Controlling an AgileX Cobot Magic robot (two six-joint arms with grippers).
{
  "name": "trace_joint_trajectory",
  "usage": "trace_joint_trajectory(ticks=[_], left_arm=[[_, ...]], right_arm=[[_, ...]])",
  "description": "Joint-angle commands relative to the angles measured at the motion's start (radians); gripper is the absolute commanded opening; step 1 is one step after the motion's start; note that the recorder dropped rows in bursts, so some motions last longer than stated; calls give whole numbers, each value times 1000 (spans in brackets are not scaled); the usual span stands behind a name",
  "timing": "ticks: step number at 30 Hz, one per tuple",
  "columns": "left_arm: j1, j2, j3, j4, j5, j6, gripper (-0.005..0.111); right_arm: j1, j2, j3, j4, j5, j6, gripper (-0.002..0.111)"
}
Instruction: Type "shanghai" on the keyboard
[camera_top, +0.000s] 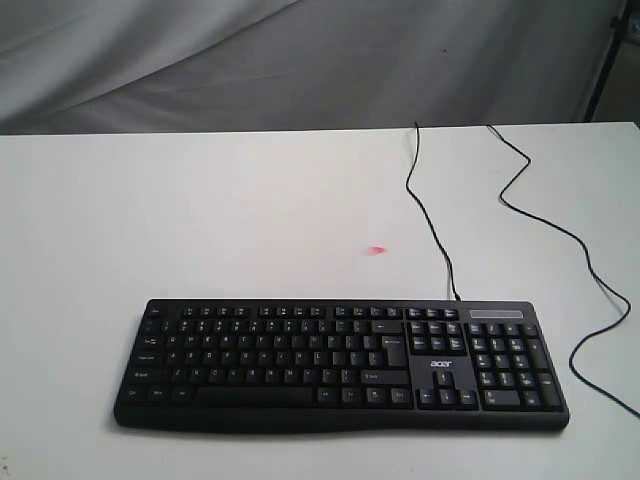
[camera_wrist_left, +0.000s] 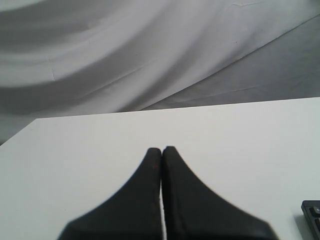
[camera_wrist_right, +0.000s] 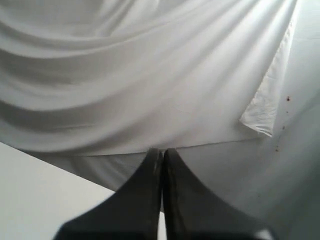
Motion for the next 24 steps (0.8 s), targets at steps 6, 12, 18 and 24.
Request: trace_joint_trajectory(ticks=[6,12,18,24], left_arm=[[-4,3,5,-1,-3,-3,1],[-4,3,5,-1,-3,-3,1],[-4,3,5,-1,-3,-3,1],[-4,3,5,-1,-3,-3,1]], right_arm=[[-104,-239,220,-81,8,15,0],[-116,-386,275,-188,22,20,0],[-116,-495,276,-262,97,215,0],[-116,-500,276,-318,175,386,0]])
